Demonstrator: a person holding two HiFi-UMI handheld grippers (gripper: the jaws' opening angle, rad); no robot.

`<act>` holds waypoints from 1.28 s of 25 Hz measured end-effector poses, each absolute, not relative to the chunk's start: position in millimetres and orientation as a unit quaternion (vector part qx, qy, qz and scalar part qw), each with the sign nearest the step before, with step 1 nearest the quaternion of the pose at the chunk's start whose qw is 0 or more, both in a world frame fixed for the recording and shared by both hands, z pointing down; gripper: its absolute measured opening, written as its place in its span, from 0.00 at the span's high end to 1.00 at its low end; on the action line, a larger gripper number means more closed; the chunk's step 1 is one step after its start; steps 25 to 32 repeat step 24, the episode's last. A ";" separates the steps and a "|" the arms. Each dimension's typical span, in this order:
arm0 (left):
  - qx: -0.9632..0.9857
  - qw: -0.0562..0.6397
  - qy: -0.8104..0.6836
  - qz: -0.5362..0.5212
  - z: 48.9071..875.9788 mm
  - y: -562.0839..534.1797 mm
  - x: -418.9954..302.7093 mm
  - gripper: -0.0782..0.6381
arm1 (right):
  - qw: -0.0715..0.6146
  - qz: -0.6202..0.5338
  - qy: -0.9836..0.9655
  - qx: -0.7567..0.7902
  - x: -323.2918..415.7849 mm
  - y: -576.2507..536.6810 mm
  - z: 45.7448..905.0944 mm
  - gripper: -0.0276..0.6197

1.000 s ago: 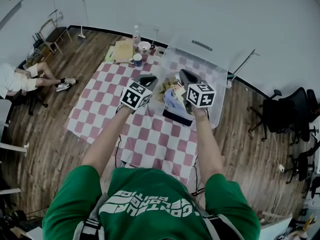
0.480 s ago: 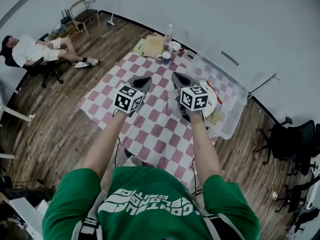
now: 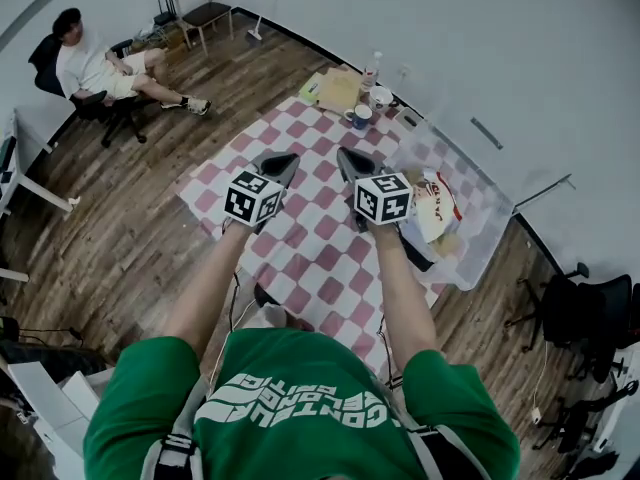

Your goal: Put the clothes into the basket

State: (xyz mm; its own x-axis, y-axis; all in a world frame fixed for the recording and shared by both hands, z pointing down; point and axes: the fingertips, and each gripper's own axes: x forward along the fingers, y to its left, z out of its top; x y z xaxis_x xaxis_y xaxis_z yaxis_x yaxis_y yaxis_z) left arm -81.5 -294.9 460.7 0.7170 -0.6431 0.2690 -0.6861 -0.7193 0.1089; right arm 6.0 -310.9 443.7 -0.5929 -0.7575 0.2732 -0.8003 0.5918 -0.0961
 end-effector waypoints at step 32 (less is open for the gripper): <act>0.918 0.124 -0.361 0.112 485.2 -274.3 -91.6 0.88 | 0.117 0.141 -0.877 0.445 9.1 -282.5 485.0 0.95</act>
